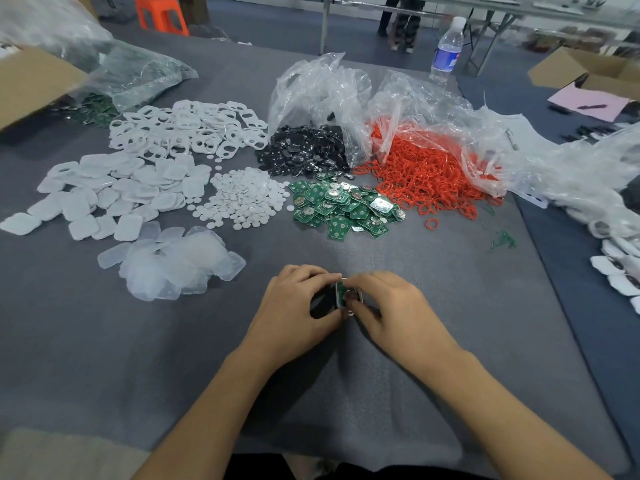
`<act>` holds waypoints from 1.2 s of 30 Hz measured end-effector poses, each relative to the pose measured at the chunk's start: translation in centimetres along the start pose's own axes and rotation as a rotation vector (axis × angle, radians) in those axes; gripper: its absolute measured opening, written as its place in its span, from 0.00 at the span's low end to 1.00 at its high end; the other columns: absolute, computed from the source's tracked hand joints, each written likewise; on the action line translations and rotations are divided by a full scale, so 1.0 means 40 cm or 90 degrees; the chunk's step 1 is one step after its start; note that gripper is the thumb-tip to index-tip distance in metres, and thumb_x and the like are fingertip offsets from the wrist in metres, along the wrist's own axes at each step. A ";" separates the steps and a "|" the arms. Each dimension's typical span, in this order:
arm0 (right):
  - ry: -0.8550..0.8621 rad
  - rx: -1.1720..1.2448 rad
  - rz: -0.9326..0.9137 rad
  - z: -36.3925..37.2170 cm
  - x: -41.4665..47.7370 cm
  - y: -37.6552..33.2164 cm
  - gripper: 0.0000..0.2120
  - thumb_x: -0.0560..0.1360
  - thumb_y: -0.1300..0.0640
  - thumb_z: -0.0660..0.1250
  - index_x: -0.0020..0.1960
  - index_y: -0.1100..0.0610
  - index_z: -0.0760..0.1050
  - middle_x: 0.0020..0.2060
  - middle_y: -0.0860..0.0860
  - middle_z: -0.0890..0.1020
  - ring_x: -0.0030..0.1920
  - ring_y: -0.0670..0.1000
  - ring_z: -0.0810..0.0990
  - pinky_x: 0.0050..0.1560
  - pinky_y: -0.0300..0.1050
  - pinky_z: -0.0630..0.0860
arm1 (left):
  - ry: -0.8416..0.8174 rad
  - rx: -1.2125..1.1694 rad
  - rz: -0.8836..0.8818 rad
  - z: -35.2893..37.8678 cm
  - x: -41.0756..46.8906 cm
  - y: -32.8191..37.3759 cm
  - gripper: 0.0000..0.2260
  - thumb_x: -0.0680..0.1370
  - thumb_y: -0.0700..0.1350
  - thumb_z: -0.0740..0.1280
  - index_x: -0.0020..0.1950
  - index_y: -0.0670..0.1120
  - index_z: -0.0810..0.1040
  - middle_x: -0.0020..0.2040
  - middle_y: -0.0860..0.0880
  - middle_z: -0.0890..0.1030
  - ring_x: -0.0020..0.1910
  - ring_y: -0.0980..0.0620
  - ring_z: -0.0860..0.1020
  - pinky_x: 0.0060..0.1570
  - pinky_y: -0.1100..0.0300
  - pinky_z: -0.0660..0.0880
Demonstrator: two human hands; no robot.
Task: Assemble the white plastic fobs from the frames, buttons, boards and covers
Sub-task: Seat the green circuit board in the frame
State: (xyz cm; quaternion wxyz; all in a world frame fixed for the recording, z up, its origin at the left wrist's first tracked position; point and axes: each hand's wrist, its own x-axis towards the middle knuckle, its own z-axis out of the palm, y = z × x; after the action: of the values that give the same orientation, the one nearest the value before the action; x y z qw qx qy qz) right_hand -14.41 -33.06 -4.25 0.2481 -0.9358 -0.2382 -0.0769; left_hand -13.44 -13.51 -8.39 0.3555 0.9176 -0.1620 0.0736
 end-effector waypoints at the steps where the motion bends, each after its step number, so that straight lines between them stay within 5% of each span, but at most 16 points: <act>1: 0.000 -0.003 0.001 0.001 -0.001 0.001 0.11 0.76 0.60 0.71 0.58 0.54 0.80 0.48 0.49 0.83 0.51 0.53 0.79 0.52 0.45 0.75 | -0.001 0.000 0.000 0.000 0.000 0.000 0.27 0.73 0.66 0.66 0.68 0.55 0.80 0.60 0.58 0.79 0.62 0.55 0.73 0.62 0.48 0.73; 11: 0.028 0.025 0.018 0.012 -0.009 0.010 0.07 0.76 0.60 0.72 0.54 0.57 0.83 0.53 0.50 0.79 0.51 0.51 0.81 0.55 0.48 0.78 | -0.007 0.006 -0.005 -0.002 -0.002 0.000 0.27 0.73 0.67 0.66 0.69 0.56 0.79 0.60 0.59 0.78 0.62 0.56 0.72 0.63 0.50 0.72; 33: 0.030 0.061 0.075 0.022 -0.011 0.013 0.08 0.76 0.59 0.73 0.54 0.55 0.84 0.53 0.47 0.79 0.47 0.41 0.76 0.53 0.30 0.71 | -0.001 0.000 -0.004 -0.001 -0.002 -0.001 0.26 0.73 0.66 0.67 0.68 0.56 0.80 0.60 0.59 0.78 0.62 0.56 0.72 0.62 0.48 0.72; 36: 0.027 0.060 0.070 0.023 -0.014 0.014 0.09 0.76 0.58 0.72 0.55 0.55 0.84 0.54 0.47 0.79 0.51 0.44 0.79 0.56 0.35 0.74 | 0.000 0.002 -0.005 -0.003 -0.001 0.002 0.26 0.73 0.66 0.67 0.67 0.56 0.81 0.60 0.59 0.79 0.61 0.55 0.73 0.62 0.48 0.73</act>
State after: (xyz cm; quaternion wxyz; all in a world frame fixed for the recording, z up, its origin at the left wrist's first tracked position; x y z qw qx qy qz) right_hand -14.61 -33.27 -5.44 0.3004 -0.9330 -0.1846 -0.0716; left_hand -13.53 -13.49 -8.27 0.3544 0.9188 -0.1583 0.0722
